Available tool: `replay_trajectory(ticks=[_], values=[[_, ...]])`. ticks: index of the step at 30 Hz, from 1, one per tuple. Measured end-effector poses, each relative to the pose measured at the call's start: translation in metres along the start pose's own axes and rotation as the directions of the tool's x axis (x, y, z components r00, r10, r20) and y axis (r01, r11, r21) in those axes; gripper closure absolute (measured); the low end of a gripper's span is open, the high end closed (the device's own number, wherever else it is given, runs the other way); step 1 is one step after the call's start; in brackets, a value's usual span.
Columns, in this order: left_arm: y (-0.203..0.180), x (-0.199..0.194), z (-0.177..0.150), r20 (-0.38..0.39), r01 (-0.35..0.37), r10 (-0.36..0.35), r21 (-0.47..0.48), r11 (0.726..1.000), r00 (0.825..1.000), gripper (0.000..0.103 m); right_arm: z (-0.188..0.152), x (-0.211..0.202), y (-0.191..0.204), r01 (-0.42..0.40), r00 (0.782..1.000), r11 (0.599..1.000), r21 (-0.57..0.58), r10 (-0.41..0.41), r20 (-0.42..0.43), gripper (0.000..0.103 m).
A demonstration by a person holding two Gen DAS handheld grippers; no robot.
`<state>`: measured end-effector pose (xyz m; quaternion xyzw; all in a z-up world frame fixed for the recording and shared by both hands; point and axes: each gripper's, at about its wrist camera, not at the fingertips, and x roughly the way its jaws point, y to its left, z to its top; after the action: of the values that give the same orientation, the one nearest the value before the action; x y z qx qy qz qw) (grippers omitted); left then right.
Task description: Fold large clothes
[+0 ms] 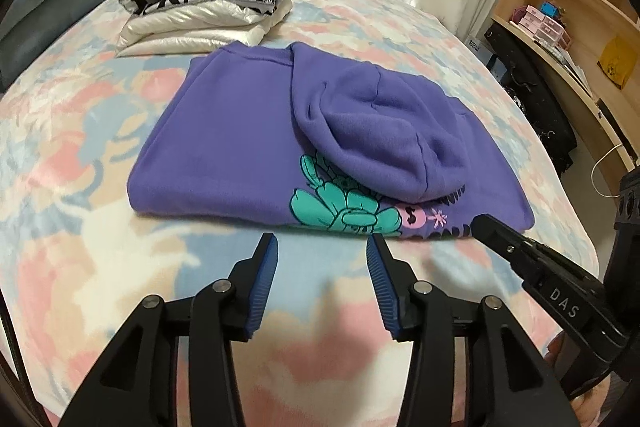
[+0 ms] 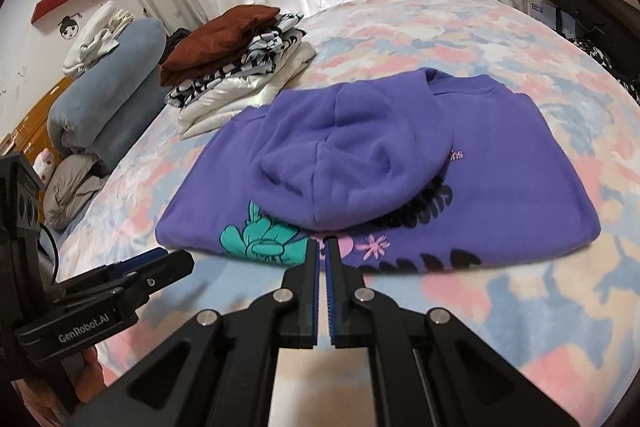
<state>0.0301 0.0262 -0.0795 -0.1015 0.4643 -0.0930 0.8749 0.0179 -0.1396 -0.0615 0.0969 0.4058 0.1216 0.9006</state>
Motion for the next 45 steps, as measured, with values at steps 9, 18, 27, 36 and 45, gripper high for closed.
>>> replay_trajectory(ticks=[9, 18, 27, 36, 45], values=[[0.028, 0.019, -0.015, 0.01, 0.111, -0.111, -0.111, 0.988, 0.994, 0.046, -0.01, 0.011, 0.005, 0.005, 1.0, 1.0, -0.021, -0.006, -0.019, 0.1], [0.063, 0.061, -0.017, 0.038, 0.197, -0.194, -0.275, 0.941, 0.98, 0.046, -0.009, 0.029, 0.013, -0.013, 1.0, 0.998, -0.065, 0.012, -0.023, 0.1], [0.09, 0.104, 0.011, 0.093, 0.269, -0.253, -0.385, 0.883, 0.963, 0.046, 0.024, 0.046, 0.017, -0.013, 0.999, 0.997, -0.08, 0.016, 0.032, 0.1], [0.112, 0.124, 0.052, 0.212, 0.261, -0.184, -0.426, 0.866, 0.96, 0.068, 0.076, 0.106, 0.016, 0.107, 0.992, 0.988, -0.109, -0.099, 0.076, 0.101], [0.114, 0.123, 0.041, 0.3, 0.293, -0.18, -0.391, 0.872, 0.937, 0.083, 0.058, 0.148, -0.001, 0.089, 0.996, 0.994, -0.063, -0.088, 0.024, 0.101]])
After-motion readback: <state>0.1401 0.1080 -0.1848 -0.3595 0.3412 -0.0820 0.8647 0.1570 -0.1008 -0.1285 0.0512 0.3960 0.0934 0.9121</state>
